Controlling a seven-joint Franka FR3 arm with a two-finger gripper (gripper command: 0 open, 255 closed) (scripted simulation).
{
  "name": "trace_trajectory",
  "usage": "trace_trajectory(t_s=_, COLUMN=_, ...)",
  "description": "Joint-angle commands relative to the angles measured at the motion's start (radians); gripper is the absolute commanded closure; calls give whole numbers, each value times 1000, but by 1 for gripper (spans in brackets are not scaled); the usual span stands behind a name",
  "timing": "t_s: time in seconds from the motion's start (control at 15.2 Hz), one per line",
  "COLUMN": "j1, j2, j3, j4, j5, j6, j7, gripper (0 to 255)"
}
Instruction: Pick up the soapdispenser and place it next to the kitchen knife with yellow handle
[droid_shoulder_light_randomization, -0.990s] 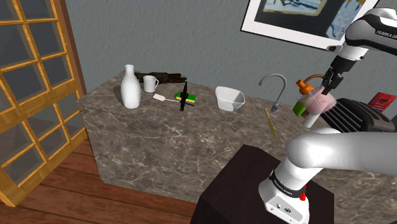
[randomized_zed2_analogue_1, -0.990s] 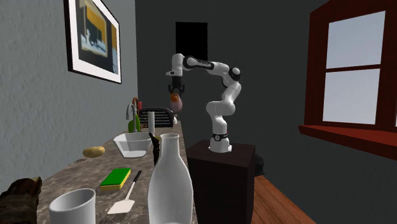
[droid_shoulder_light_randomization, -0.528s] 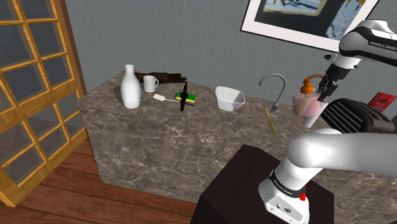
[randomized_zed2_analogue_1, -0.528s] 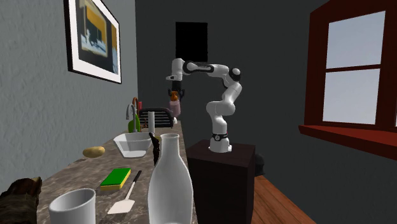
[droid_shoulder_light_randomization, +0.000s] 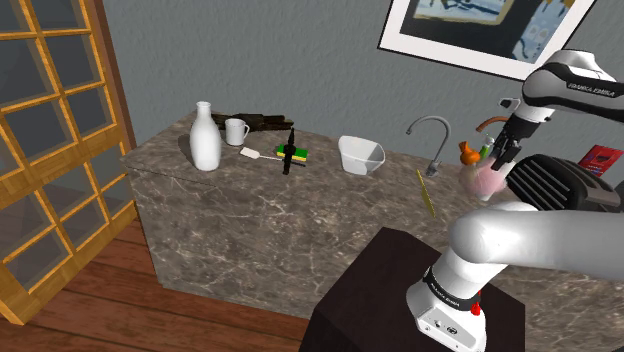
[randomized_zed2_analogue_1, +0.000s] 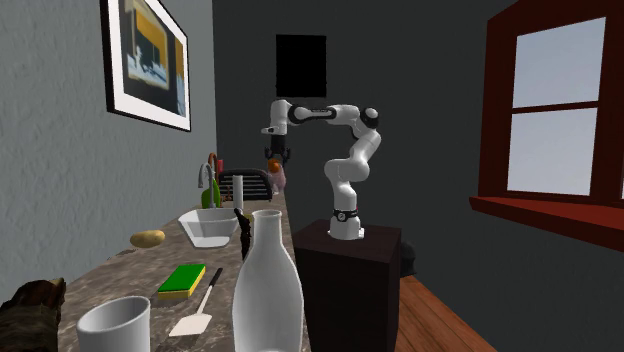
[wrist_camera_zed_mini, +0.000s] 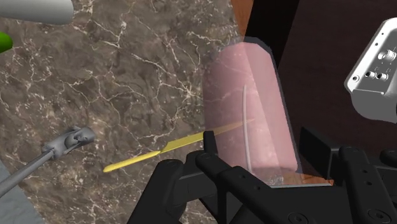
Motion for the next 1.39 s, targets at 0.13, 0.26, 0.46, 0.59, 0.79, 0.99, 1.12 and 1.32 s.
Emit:
trace_trajectory(t_s=0.13, j1=-7, j2=-3, j3=-28, j4=-50, j5=-25, j6=50, j7=6, gripper=255)
trace_trajectory(t_s=0.26, j1=-10, j2=-3, j3=-42, j4=-73, j5=-37, j6=74, j7=9, gripper=255)
trace_trajectory(t_s=0.46, j1=-14, j2=0, j3=-65, j4=-106, j5=-56, j6=111, j7=14, gripper=255)
trace_trajectory(t_s=0.59, j1=-16, j2=3, j3=-82, j4=-127, j5=-70, j6=136, j7=17, gripper=255)
trace_trajectory(t_s=0.79, j1=-19, j2=10, j3=-108, j4=-157, j5=-90, j6=175, j7=22, gripper=255)
trace_trajectory(t_s=0.99, j1=-20, j2=20, j3=-135, j4=-185, j5=-112, j6=215, j7=26, gripper=255)
trace_trajectory(t_s=1.12, j1=-20, j2=29, j3=-155, j4=-203, j5=-127, j6=243, j7=30, gripper=255)
trace_trajectory(t_s=1.32, j1=-18, j2=45, j3=-186, j4=-228, j5=-150, j6=286, j7=35, gripper=255)
